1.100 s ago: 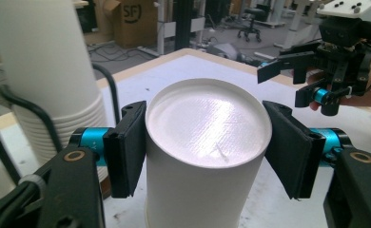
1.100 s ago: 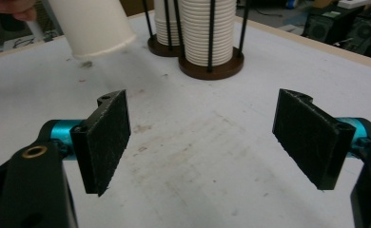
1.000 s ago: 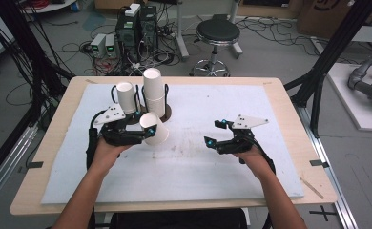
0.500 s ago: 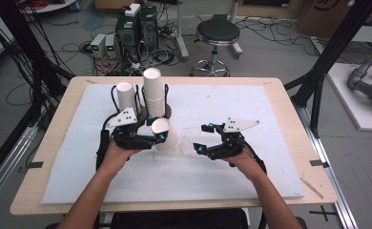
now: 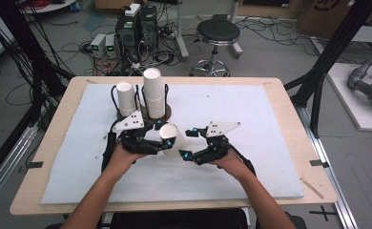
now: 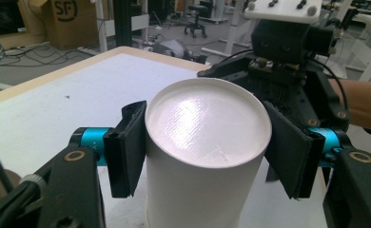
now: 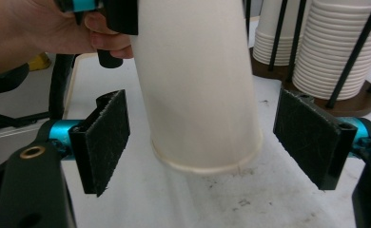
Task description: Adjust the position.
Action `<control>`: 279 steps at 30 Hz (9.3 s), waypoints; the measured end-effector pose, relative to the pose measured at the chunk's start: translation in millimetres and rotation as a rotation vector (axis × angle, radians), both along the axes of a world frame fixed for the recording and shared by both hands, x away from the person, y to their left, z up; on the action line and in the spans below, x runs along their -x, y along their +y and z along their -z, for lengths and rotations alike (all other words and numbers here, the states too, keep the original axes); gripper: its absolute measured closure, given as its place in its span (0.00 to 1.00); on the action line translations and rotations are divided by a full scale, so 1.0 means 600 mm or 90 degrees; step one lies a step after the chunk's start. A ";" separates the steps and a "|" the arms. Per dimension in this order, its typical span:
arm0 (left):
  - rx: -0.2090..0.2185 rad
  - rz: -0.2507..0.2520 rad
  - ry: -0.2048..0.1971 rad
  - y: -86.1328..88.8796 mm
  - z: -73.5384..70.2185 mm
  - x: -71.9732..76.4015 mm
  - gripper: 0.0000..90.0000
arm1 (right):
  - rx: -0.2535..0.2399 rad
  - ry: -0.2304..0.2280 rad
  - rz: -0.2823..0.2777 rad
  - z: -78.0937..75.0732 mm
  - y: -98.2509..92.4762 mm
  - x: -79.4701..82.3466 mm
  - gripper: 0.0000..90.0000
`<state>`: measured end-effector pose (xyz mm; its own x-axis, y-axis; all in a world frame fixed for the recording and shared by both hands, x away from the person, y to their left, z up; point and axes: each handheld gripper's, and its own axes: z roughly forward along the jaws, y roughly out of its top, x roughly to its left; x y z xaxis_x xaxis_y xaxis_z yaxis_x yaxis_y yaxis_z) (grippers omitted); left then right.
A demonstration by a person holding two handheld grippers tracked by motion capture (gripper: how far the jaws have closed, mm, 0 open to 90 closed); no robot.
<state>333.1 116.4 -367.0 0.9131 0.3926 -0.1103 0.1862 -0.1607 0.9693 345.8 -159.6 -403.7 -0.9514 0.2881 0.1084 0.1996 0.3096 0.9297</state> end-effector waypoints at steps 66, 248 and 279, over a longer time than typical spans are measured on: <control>0.021 0.063 -0.005 -0.006 -0.002 -0.002 0.28 | 0.065 -0.055 -0.074 -0.002 0.009 0.003 0.39; 0.046 0.183 -0.020 0.004 0.024 -0.004 0.40 | -0.105 0.032 -0.100 -0.037 -0.047 -0.002 0.29; 0.050 0.184 -0.018 0.003 0.025 -0.003 0.40 | -0.112 0.031 -0.087 -0.048 -0.048 0.000 0.20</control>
